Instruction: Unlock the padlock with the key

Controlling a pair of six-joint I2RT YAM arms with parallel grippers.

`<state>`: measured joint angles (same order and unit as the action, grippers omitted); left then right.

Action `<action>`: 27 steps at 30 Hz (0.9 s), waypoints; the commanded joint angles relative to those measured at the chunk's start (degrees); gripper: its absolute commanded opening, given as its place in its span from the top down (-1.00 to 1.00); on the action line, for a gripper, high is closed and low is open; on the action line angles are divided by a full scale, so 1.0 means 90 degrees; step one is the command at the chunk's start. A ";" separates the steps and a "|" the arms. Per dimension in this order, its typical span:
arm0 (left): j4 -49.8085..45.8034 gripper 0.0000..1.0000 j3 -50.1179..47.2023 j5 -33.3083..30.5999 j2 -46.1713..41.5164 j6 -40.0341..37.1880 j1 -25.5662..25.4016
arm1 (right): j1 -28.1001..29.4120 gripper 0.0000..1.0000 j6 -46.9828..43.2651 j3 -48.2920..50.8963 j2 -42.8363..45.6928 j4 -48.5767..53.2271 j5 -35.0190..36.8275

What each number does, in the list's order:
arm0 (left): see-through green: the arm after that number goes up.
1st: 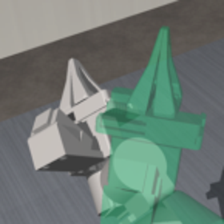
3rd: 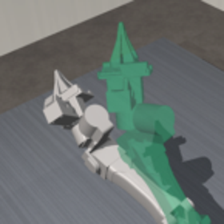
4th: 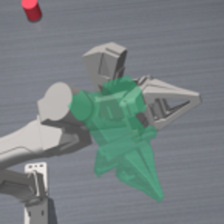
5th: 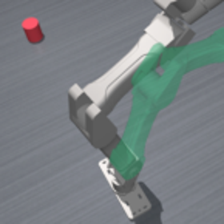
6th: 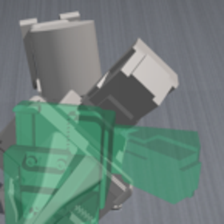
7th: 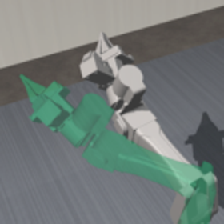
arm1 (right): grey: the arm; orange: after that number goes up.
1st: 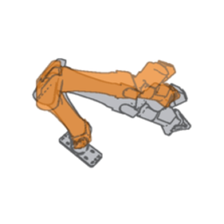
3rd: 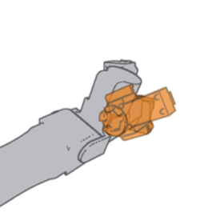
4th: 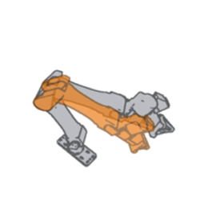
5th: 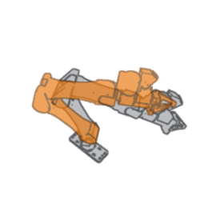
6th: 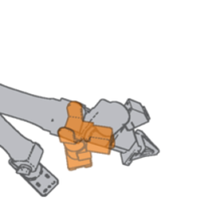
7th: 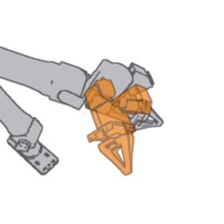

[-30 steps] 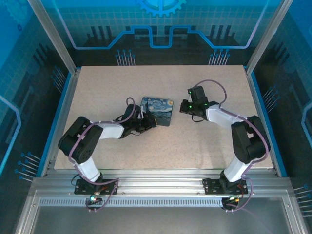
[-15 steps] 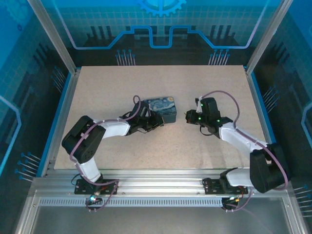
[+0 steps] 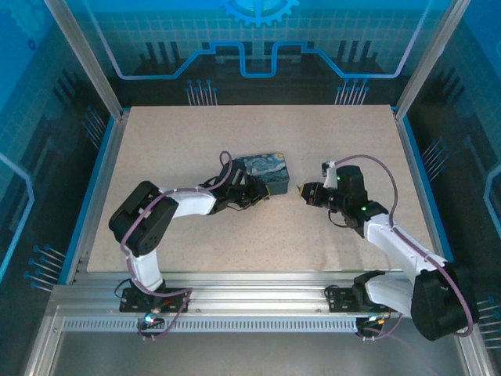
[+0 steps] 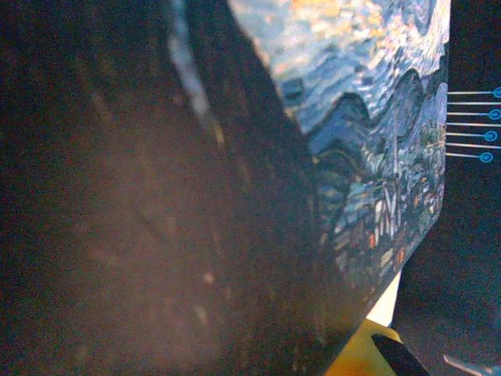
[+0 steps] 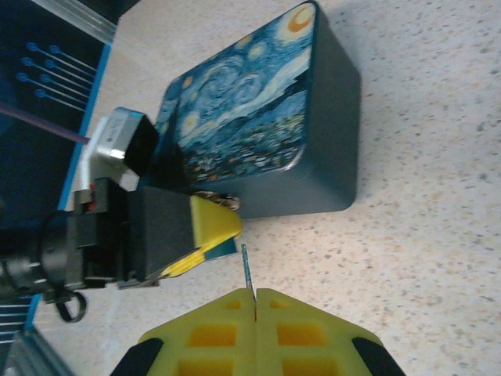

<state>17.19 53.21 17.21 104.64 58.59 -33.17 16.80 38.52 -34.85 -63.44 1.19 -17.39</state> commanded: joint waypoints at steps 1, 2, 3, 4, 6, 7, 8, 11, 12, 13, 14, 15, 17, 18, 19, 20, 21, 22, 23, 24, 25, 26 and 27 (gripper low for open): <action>0.0247 1.00 0.0191 0.0043 0.0081 0.0078 -0.0035 | -0.0058 1.00 0.0276 0.0042 0.0247 -0.0289 -0.0565; 0.0248 1.00 0.0197 0.0064 0.0082 0.0082 -0.0034 | -0.0055 1.00 0.0336 0.0033 0.0292 -0.0297 -0.0645; 0.0257 1.00 0.0191 0.0088 0.0082 0.0084 -0.0028 | -0.0040 1.00 0.0402 0.0044 0.0345 -0.0317 -0.0723; 0.0272 1.00 0.0195 0.0108 0.0090 0.0084 -0.0026 | -0.0016 1.00 0.0475 0.0048 0.0409 -0.0341 -0.0770; 0.0300 1.00 0.0191 0.0133 0.0082 0.0106 -0.0026 | 0.0057 1.00 0.0570 0.0064 0.0558 -0.0287 -0.0810; 0.0316 1.00 0.0191 0.0146 0.0077 0.0102 -0.0020 | 0.0100 1.00 0.0614 0.0072 0.0645 -0.0252 -0.0809; 0.0319 1.00 0.0200 0.0155 0.0073 0.0093 -0.0026 | 0.0125 1.00 0.0670 0.0082 0.0725 -0.0216 -0.0803; 0.0322 1.00 0.0201 0.0167 0.0063 0.0083 -0.0026 | 0.0180 1.00 0.0995 0.0261 0.0950 -0.0303 -0.0809; 0.0331 1.00 0.0201 0.0177 0.0068 0.0086 -0.0026 | 0.0199 1.00 0.1190 0.0379 0.1021 -0.0441 -0.0841; 0.0368 1.00 0.0201 0.0191 0.0072 0.0089 -0.0016 | 0.0237 1.00 0.1444 0.0513 0.1073 -0.0600 -0.0842; 0.0407 1.00 0.0194 0.0213 0.0089 0.0093 -0.0015 | 0.0269 1.00 0.1682 0.0630 0.1098 -0.0750 -0.0836; 0.0426 1.00 0.0191 0.0233 0.0088 0.0121 -0.0016 | 0.0316 1.00 0.1894 0.0766 0.1120 -0.0983 -0.0851; 0.0482 1.00 0.0172 0.0248 0.0101 0.0150 -0.0016 | 0.0481 1.00 0.2177 0.0954 0.1159 -0.1246 -0.0704; 0.0495 1.00 0.0172 0.0270 0.0102 0.0165 -0.0014 | 0.0597 1.00 0.2285 0.1057 0.1181 -0.1358 -0.0580; 0.0524 1.00 0.0162 0.0292 0.0102 0.0171 -0.0012 | 0.0707 1.00 0.2396 0.1142 0.1186 -0.1427 -0.0422; 0.0522 1.00 0.0162 0.0299 0.0102 0.0175 -0.0006 | 0.0762 1.00 0.2479 0.1222 0.1174 -0.1517 -0.0312; 0.0523 1.00 0.0165 0.0304 0.0098 0.0170 -0.0006 | 0.0824 1.00 0.2595 0.1312 0.1152 -0.1637 -0.0227; 0.0533 1.00 0.0162 0.0323 0.0092 0.0175 -0.0006 | 0.0867 1.00 0.2694 0.1435 0.1119 -0.1796 -0.0156; 0.0541 1.00 0.0152 0.0337 0.0092 0.0181 -0.0003 | 0.0877 1.00 0.2761 0.1518 0.1081 -0.1812 -0.0114; 0.0562 1.00 0.0152 0.0360 0.0092 0.0197 0.0007 | 0.0880 1.00 0.2806 0.1565 0.1031 -0.1985 -0.0055; 0.0570 1.00 0.0142 0.0363 0.0084 0.0195 0.0009 | 0.0887 1.00 0.2819 0.1599 0.0965 -0.2031 -0.0004; 0.0580 1.00 0.0134 0.0368 0.0075 0.0190 0.0012 | 0.0880 1.00 0.2819 0.1612 0.0898 -0.2055 0.0022; 0.0590 1.00 0.0123 0.0372 0.0064 0.0190 0.0013 | 0.0887 1.00 0.2837 0.1606 0.0811 -0.2115 0.0018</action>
<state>20.01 53.21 18.09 104.95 59.88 -33.17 24.18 61.60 -21.02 -54.92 -13.06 -19.27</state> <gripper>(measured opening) 0.120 0.058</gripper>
